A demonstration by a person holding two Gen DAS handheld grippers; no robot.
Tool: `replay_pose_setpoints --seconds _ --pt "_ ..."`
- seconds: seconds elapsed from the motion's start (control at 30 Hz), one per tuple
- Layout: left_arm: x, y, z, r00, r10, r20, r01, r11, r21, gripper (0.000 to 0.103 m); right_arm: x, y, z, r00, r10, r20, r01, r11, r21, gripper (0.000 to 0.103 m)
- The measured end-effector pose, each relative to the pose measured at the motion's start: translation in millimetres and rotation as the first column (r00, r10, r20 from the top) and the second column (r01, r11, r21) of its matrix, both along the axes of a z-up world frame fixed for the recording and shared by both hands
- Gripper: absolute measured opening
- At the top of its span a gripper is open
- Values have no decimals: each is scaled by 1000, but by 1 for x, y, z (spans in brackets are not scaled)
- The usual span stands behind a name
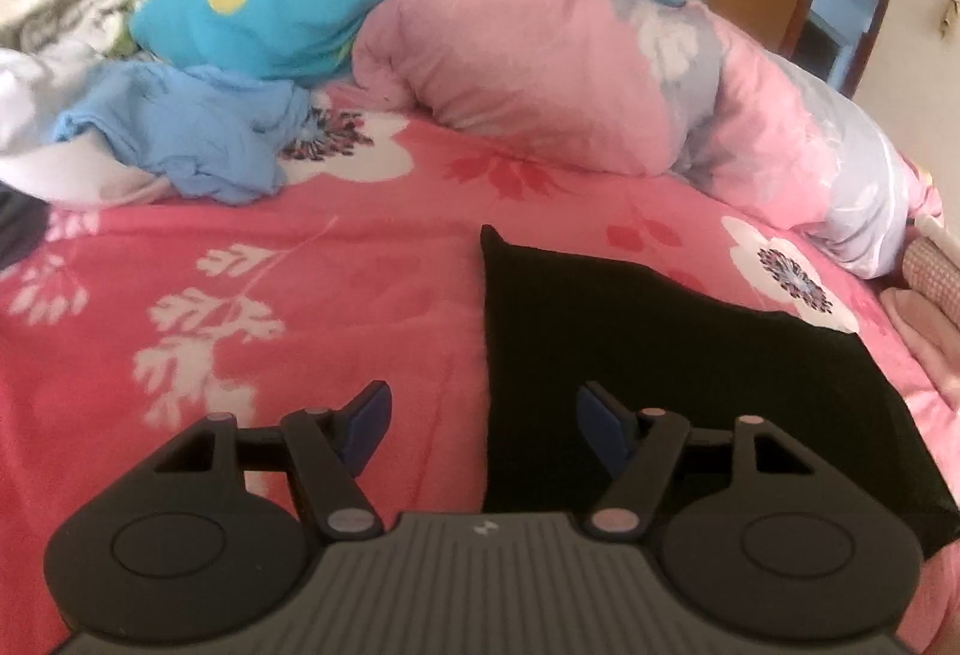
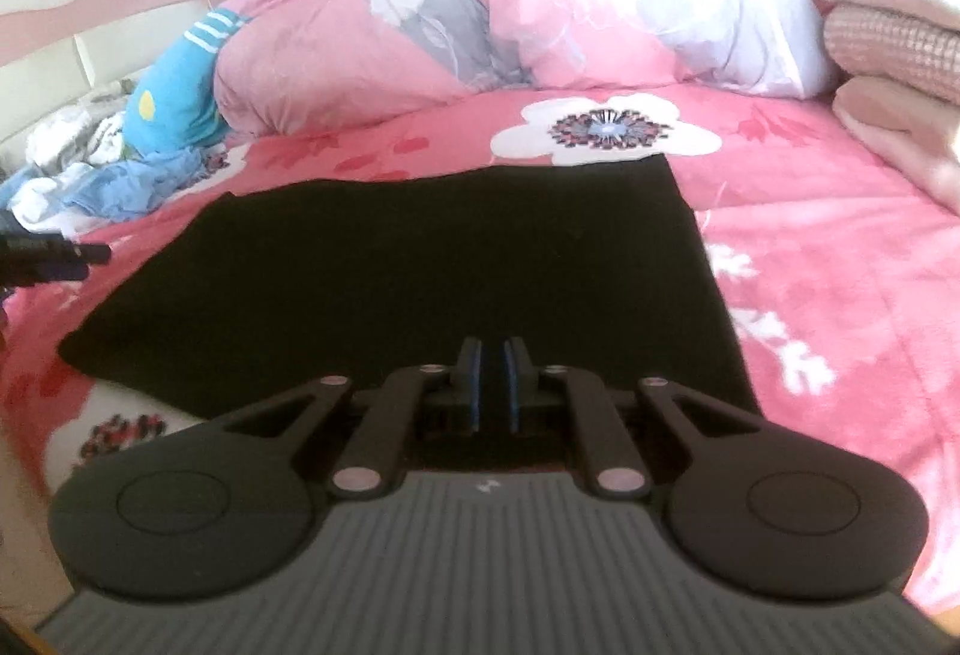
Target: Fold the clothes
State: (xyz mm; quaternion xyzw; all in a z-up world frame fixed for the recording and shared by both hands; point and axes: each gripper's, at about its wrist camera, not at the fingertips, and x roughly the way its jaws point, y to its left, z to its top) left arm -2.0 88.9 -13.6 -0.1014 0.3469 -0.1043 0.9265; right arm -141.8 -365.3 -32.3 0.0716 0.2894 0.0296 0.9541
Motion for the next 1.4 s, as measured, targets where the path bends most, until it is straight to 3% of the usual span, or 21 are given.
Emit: replay_pose_setpoints --seconds 0.1,0.27,0.43,0.5,0.67,0.87,0.93,0.97,1.0,1.03,1.13,1.17,1.2,1.23,1.4 --pt "28 -4 0 999 -36 -4 36 999 -1 67 11 -2 -17 1000 -11 -25 11 1000 -7 7" --pt "84 -11 -3 997 -71 -19 69 993 -91 61 3 -12 -26 1000 8 25 -10 997 76 7" --pt "135 -18 -19 996 -68 -53 63 993 -101 34 5 -20 -28 999 6 31 -10 989 145 7" --pt "149 -19 -26 996 -58 -66 52 995 -84 18 6 -21 -29 999 4 33 -9 988 155 7" --pt "161 -16 -35 997 -56 -61 50 995 -85 4 7 -21 -30 999 1 36 -7 987 164 7" --pt "169 -9 -38 996 -47 -80 34 987 -155 4 9 -21 -31 999 -3 40 -4 986 169 7" --pt "171 -6 -38 995 -44 -90 27 982 -185 18 9 -22 -31 999 -4 41 -3 986 169 7" --pt "172 -5 -39 994 -43 -95 23 980 -200 32 9 -22 -31 999 -4 41 -3 985 170 7" --pt "174 -4 -39 994 -44 -99 22 978 -209 39 9 -22 -31 999 -3 41 -3 985 170 7" --pt "174 -7 -38 994 -49 -97 28 979 -203 39 9 -22 -31 999 -3 41 -4 985 170 7" --pt "176 -14 -38 994 -62 -91 45 982 -182 36 9 -22 -31 999 -3 41 -4 985 170 7" --pt "177 -18 -38 994 -61 -87 47 986 -161 27 9 -22 -31 999 -3 41 -4 985 170 7" --pt "177 -21 -39 995 -60 -83 48 989 -140 10 9 -23 -31 999 -2 41 -5 986 170 7" --pt "178 -24 -39 995 -60 -80 50 992 -118 5 9 -23 -31 999 -2 41 -5 986 169 7" --pt "175 -27 -32 999 -34 -10 33 996 -83 4 9 -22 -31 999 -2 43 -5 986 165 7"
